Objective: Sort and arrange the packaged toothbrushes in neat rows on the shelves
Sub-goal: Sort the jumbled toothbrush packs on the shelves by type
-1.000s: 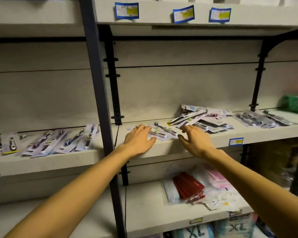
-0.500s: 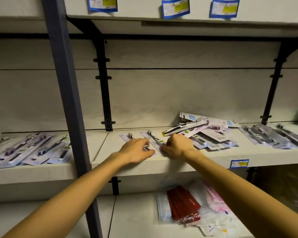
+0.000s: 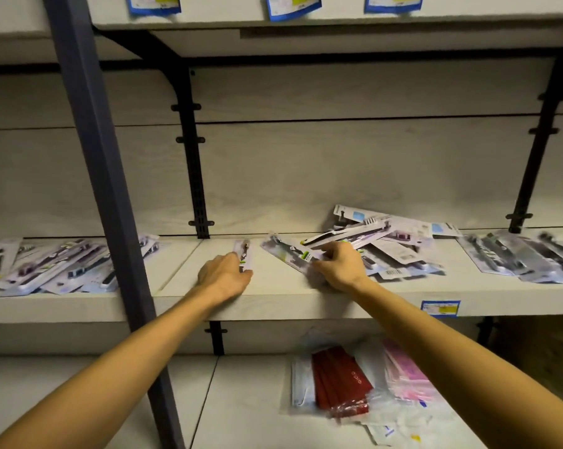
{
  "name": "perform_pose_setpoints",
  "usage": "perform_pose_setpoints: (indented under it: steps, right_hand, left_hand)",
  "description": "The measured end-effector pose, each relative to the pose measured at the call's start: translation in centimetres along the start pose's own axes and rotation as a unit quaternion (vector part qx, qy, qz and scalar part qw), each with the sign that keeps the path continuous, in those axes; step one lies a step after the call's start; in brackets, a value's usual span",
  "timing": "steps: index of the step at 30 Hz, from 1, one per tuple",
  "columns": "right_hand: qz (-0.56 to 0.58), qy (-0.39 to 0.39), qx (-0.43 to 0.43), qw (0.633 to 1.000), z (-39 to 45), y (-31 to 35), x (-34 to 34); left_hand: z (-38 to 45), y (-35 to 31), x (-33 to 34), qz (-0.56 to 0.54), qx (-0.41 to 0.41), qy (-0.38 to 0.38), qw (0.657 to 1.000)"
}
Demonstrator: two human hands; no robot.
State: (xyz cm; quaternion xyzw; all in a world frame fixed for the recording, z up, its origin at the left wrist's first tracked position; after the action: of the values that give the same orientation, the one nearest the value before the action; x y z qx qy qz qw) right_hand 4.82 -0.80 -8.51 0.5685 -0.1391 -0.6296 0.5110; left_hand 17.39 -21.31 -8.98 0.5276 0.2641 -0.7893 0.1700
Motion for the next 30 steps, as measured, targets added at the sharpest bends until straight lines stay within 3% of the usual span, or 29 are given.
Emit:
perform_pose_setpoints:
  steps: [8,11,15,20,25,30]
  right_hand:
    - [0.124,-0.042,-0.022,0.991,1.4,-3.2,-4.7]
    - [0.164,-0.064,-0.048,0.983,1.7,-4.7,-7.4]
    - [0.172,-0.112,-0.076,0.976,1.7,-7.1,-12.9]
    - [0.098,-0.156,-0.071,0.980,1.7,-12.0,-19.8]
    - [-0.064,-0.210,-0.072,0.973,1.8,-17.4,-25.8]
    - [-0.197,-0.241,-0.072,0.948,1.2,-20.4,-29.9]
  left_hand:
    - [-0.7,-0.8,-0.9,-0.136,-0.103,-0.126,0.977]
    - [-1.0,-2.8,-1.7,-0.190,-0.092,-0.192,0.958]
    - [-1.1,-10.2,-1.4,-0.314,-0.027,-0.213,0.925]
    - [-1.9,-21.6,0.9,-0.402,0.055,-0.215,0.888]
    - [-3.0,-31.1,3.2,-0.346,0.143,-0.195,0.906]
    - [-3.5,-36.6,5.2,-0.292,0.163,-0.176,0.926]
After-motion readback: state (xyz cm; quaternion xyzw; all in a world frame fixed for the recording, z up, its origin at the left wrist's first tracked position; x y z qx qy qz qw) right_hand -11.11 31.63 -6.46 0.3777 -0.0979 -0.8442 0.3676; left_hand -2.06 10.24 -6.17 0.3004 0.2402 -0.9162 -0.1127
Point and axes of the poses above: each hand's wrist, its own z-axis towards the middle knuckle, its own x-axis out of the palm, y = z × x, the point moved 3 cm from there along z, towards the middle knuckle, and after that the axes turned 4 degrees about -y, right-handed, at the moved point
